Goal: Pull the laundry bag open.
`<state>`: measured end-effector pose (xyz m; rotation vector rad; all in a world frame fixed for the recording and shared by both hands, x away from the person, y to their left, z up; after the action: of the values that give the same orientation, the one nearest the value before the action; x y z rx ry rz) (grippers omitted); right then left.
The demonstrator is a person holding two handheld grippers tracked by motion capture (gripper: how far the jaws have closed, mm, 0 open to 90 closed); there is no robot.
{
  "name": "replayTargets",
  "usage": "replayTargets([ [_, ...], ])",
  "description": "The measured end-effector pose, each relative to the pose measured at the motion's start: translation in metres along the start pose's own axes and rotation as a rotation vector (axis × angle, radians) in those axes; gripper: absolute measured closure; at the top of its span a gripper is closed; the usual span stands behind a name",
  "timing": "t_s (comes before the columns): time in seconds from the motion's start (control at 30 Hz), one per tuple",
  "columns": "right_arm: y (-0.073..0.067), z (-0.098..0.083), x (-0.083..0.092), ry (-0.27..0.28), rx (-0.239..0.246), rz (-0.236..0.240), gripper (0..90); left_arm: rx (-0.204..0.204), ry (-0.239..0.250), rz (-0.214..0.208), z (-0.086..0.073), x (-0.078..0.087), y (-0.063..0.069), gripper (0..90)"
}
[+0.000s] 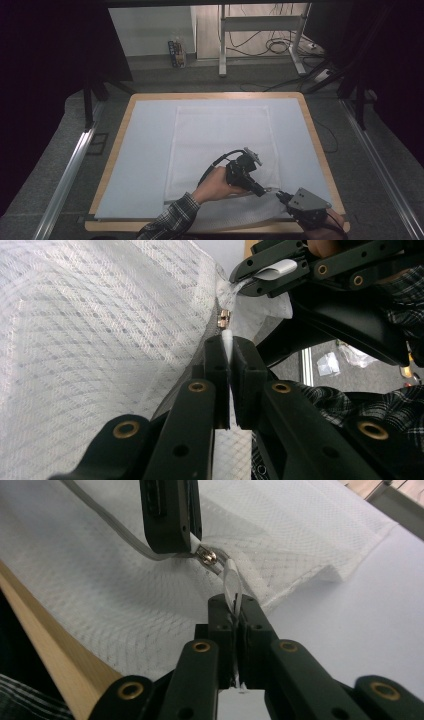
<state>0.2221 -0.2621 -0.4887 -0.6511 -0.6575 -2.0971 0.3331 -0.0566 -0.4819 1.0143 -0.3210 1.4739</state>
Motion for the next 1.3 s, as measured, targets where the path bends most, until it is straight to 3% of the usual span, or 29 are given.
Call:
replayTargets([
  [0.13, 0.006, 0.000, 0.004, 0.054, -0.078, 0.035, 68.4, -0.020, 0.030, 0.004, -0.001, 0.005, -0.001, 87.0],
  [0.3, 0.014, 0.001, 0.001, 0.048, -0.176, 0.092, 48.9, -0.043, 0.037, 0.004, -0.003, 0.009, 0.000, 87.0],
  [0.37, 0.017, 0.002, -0.003, 0.041, -0.207, 0.132, 44.0, -0.061, 0.037, 0.004, -0.004, 0.010, 0.001, 87.0],
  [0.47, 0.021, 0.005, -0.006, 0.043, -0.215, 0.155, 41.6, -0.087, 0.027, 0.022, -0.004, 0.010, 0.002, 86.9],
  [0.63, 0.033, 0.009, -0.011, 0.057, -0.293, 0.277, 49.6, -0.089, 0.033, 0.027, -0.004, 0.010, 0.002, 86.9],
  [0.7, 0.035, 0.009, -0.014, 0.050, -0.294, 0.291, 58.4, -0.090, 0.027, 0.037, -0.004, 0.010, 0.002, 86.9],
  [0.83, 0.037, 0.008, -0.009, 0.085, -0.302, 0.315, 79.2, -0.085, 0.034, 0.026, -0.006, 0.008, 0.000, 86.9],
  [0.87, 0.037, 0.008, -0.009, 0.090, -0.308, 0.327, 80.4, -0.089, 0.035, 0.027, -0.007, 0.008, 0.000, 86.8],
  [1.07, 0.039, 0.006, -0.008, 0.090, -0.330, 0.321, 85.4, -0.068, 0.045, 0.015, -0.008, 0.005, -0.002, 87.2],
  [1.17, 0.039, 0.005, -0.007, 0.097, -0.343, 0.310, 85.7, -0.070, 0.060, 0.029, -0.009, 0.006, -0.002, 87.5],
  [1.3, 0.041, 0.002, -0.007, 0.096, -0.358, 0.299, 85.9, -0.058, 0.043, 0.035, -0.014, 0.006, -0.006, 87.6],
])
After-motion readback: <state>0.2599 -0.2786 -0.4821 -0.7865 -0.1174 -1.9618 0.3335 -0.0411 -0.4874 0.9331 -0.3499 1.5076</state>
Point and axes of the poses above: each handheld gripper's, and its own axes: x roughly backward along the jaws, z roughly out of its top, y roughly to its right, the point moved 1 cm from there along -x, roughly forward along the jaws, and after that the axes turned 8 degrees about z, right-handed, at the moved point
